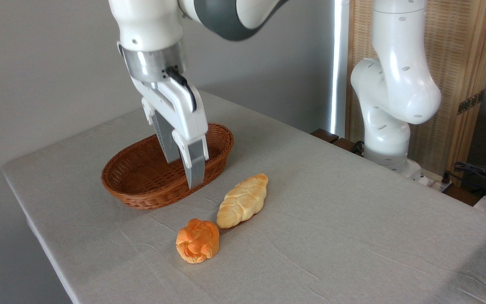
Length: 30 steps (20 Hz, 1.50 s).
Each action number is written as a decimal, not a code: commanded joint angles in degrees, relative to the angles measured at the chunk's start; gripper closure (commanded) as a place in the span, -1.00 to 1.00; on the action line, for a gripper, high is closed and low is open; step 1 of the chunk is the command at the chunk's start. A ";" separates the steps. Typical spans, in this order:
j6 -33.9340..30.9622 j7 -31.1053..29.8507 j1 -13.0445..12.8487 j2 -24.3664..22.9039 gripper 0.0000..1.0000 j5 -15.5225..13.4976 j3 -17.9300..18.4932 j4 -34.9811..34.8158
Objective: Put bread into the basket
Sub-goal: 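Move the gripper down onto the orange round bread roll, then close the gripper on the orange bread roll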
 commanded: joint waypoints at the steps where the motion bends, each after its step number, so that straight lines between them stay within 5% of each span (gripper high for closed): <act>1: 8.70 0.17 -0.09 -2.80 -1.00 2.07 0.30 -8.17; 8: 18.82 0.52 -0.27 -2.19 -1.00 4.18 0.39 -15.21; 24: 21.90 0.96 0.26 3.08 -1.00 4.36 0.48 -15.39; 26: 21.90 0.87 0.17 3.26 -0.89 7.07 0.30 -15.48; 30: 21.90 0.70 -0.27 4.05 -0.89 7.26 0.30 -15.48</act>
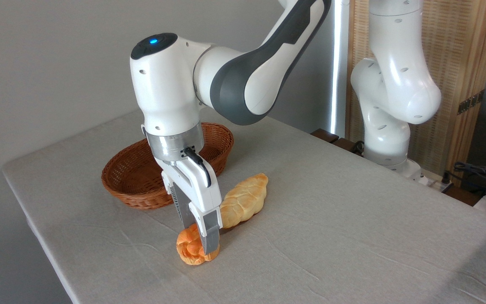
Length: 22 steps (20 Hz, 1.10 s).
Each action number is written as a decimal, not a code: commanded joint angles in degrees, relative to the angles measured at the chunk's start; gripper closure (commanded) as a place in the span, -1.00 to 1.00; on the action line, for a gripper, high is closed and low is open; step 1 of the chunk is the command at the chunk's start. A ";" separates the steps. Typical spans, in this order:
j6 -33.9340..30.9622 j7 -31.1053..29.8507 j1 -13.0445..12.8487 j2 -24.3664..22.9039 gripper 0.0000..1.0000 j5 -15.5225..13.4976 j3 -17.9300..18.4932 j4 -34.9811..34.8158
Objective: Put bread into the basket
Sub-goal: 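Close the gripper on the orange bread roll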
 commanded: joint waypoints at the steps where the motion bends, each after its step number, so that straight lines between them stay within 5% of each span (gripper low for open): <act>1: 0.77 0.53 -0.37 0.52 -0.89 1.02 0.25 -0.23; 2: 0.77 0.62 -0.37 0.52 -0.85 1.02 0.25 -0.23; 5: 0.77 0.80 -0.37 0.43 -0.20 1.11 0.25 -0.23; 7: 0.77 0.80 -0.37 0.43 0.04 1.11 0.25 -0.23; 22: -2.13 0.27 -0.37 -2.63 0.01 0.41 0.16 0.38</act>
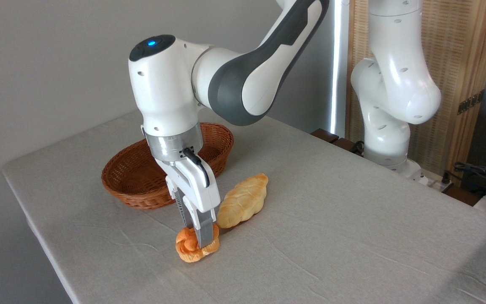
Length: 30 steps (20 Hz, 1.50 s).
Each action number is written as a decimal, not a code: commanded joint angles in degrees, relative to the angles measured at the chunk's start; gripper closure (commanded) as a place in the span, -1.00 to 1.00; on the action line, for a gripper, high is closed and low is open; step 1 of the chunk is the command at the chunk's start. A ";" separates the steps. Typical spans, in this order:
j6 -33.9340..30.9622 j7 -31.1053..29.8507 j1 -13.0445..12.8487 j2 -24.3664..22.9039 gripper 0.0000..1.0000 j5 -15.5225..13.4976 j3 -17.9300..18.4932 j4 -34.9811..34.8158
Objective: Put bread into the basket
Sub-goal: 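Lift the orange roll and carry it over the wicker basket, then lower the roll into the basket and open the gripper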
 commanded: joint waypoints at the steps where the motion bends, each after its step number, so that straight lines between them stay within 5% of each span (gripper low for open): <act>1: -1.84 0.12 -0.18 -3.06 0.00 0.29 0.14 0.37; 6: -1.84 -0.49 -0.27 -7.28 -0.02 -4.09 -0.47 0.72; 12: -1.84 -10.95 -0.27 -7.99 -0.05 -5.86 -8.81 2.39; 15: -1.66 -13.40 -0.27 -7.73 -0.12 -9.98 -13.38 2.92; 17: -0.79 -16.65 -0.27 -6.59 -0.28 -10.26 -16.10 3.01; 18: -0.17 -18.15 -0.27 -5.63 -0.71 -10.08 -17.60 3.10; 20: 1.14 -21.05 -0.27 -3.87 -1.00 -9.82 -19.45 3.10; 30: 3.70 -23.79 -0.27 1.15 -1.00 -9.11 -22.44 4.42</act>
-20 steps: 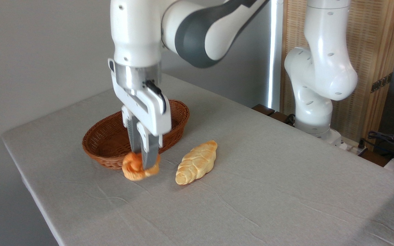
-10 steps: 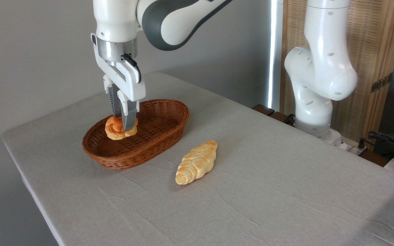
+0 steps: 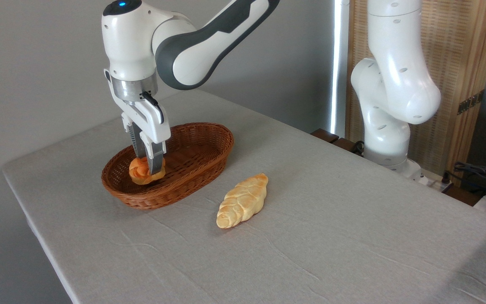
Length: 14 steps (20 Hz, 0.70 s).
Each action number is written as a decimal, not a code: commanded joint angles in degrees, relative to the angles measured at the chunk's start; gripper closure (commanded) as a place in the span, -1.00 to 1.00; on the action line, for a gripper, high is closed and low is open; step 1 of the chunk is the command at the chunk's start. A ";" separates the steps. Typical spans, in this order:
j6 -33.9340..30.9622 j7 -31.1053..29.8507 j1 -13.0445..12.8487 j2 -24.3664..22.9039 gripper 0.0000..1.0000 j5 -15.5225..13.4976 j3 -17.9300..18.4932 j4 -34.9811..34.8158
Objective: Put bread into the basket
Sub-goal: 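Lower the roll into the basket and open the gripper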
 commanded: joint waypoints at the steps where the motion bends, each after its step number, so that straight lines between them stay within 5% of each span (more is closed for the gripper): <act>1: 0.25 -0.80 0.20 0.30 -1.00 -0.03 -0.65 0.96; 8: -0.45 -0.63 1.17 -1.46 -1.00 0.06 0.67 2.09; 10: -1.76 -0.54 1.26 -2.34 -1.00 0.24 3.73 4.29; 14: -4.49 -0.01 1.26 -3.75 -1.00 4.97 8.13 4.91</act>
